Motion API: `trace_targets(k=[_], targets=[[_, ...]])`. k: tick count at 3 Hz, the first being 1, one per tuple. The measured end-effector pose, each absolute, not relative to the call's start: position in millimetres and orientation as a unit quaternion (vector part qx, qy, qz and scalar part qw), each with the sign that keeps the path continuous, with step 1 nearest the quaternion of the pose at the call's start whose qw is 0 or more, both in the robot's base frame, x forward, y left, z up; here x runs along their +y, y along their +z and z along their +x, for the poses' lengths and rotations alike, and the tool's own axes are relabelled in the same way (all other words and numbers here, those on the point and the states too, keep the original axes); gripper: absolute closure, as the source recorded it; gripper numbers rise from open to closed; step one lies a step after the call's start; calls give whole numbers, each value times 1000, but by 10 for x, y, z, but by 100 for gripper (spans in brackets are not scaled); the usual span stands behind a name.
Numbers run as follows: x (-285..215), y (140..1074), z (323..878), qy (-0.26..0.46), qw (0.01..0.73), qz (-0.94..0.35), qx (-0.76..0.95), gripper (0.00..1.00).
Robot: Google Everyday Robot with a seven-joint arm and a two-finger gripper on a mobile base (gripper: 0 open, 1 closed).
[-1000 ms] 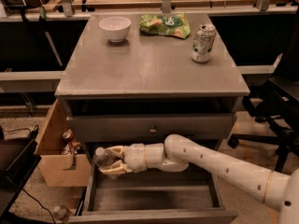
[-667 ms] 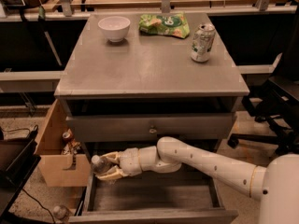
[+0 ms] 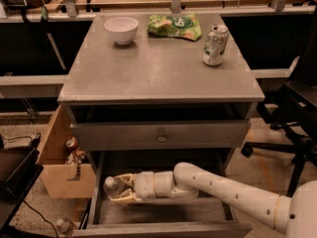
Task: Place water bottle into middle drawer
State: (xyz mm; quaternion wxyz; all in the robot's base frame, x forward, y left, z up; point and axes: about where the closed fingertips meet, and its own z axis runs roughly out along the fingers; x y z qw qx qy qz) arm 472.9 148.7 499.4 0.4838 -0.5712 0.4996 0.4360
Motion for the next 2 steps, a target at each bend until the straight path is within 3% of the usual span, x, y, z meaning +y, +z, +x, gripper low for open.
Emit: trace_targets(k=[2], targets=[[1451,4906,4765,449,491,-545,510,100]])
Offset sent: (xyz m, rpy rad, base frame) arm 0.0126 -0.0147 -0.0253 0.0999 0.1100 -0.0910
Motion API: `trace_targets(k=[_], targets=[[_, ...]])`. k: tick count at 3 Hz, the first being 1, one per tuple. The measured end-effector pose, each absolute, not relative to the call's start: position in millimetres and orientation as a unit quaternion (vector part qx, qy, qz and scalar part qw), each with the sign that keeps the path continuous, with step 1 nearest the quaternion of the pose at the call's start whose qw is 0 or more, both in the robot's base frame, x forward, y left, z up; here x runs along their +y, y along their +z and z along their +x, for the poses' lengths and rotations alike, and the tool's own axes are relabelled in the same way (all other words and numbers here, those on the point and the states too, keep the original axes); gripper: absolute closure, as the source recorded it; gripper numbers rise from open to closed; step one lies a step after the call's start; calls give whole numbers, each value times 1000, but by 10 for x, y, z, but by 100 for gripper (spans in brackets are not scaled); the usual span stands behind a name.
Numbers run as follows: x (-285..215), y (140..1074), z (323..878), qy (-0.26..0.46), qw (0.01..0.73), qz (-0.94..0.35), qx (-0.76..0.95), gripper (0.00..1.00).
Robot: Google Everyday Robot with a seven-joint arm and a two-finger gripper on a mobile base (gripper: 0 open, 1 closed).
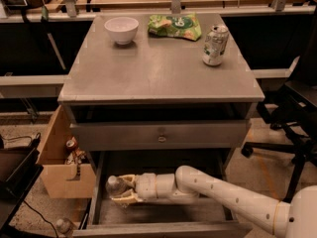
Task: Place water bottle into middle drawer
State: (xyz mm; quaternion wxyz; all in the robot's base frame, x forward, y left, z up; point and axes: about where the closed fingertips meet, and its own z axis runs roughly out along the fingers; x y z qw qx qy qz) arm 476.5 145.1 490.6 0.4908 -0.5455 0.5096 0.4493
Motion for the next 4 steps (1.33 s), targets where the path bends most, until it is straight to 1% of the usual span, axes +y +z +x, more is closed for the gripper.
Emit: trace_targets(k=[1,4], targets=[[1387,4801,4830,459,503,-522,514,100],[1302,4638,4908,455,513,-511,518,100]])
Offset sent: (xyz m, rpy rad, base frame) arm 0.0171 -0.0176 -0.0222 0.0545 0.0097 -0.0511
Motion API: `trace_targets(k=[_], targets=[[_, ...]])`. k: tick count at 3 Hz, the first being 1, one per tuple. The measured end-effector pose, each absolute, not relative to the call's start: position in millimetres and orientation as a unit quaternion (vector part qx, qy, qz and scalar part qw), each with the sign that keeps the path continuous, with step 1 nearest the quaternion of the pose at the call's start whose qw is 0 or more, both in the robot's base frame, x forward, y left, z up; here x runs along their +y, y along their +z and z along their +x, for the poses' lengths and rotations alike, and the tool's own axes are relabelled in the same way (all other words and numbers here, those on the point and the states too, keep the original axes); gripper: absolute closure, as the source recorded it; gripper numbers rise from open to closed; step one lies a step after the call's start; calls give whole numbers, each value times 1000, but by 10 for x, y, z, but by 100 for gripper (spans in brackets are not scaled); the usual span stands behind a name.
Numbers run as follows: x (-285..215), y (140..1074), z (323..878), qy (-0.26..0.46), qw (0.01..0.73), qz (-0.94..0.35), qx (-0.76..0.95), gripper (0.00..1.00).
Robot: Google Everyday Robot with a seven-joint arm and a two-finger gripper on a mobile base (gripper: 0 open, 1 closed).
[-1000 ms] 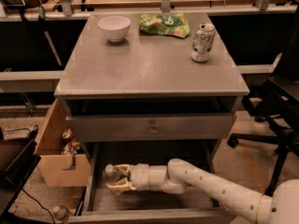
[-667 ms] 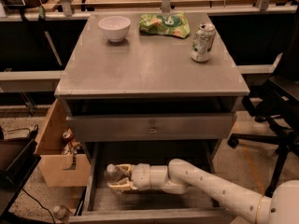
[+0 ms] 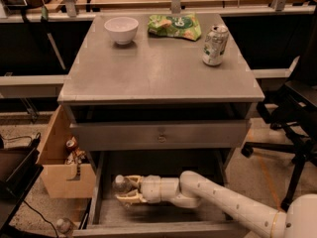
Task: Place water bottle into middle drawer
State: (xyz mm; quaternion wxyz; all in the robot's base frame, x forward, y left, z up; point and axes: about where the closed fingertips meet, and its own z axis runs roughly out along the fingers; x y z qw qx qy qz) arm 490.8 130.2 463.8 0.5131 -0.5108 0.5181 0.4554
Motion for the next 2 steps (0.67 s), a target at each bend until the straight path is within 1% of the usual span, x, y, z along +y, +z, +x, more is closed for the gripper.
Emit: trace_targets(k=[1,2], targets=[[1218,4505,4933,448,528,-503,517,99],[1243,4521,4923,450,526,-504,516,77]])
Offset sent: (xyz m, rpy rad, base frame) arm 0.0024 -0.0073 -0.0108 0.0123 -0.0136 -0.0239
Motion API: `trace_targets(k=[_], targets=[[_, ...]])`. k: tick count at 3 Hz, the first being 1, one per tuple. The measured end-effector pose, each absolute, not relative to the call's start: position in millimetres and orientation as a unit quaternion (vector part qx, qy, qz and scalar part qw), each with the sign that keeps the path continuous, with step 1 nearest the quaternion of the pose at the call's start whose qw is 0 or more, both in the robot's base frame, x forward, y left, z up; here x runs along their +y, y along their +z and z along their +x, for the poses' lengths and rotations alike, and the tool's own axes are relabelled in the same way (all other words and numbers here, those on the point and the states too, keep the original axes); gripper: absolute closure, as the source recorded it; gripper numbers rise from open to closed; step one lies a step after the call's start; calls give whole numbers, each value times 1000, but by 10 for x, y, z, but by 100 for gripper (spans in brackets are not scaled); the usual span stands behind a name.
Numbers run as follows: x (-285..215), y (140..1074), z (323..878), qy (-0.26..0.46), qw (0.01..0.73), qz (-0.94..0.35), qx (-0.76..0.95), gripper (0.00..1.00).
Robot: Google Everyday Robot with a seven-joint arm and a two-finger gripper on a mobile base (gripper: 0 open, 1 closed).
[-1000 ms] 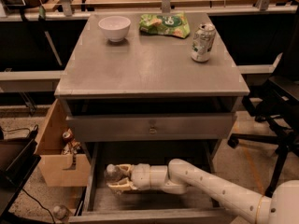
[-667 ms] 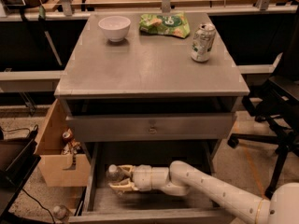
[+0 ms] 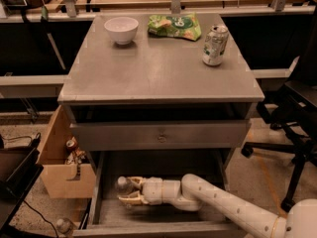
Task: Place water bottle into middle drawer
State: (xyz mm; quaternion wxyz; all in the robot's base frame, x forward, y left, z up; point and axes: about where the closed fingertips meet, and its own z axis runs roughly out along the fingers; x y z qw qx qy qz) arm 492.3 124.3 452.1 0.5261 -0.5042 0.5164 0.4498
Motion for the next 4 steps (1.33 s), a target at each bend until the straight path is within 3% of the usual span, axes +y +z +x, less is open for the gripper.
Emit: trace_targets(k=[3,4], targets=[[1296,4533,4899,454,525,-505,513,8],[1309,4536,4893,455,524,-506,512,0]])
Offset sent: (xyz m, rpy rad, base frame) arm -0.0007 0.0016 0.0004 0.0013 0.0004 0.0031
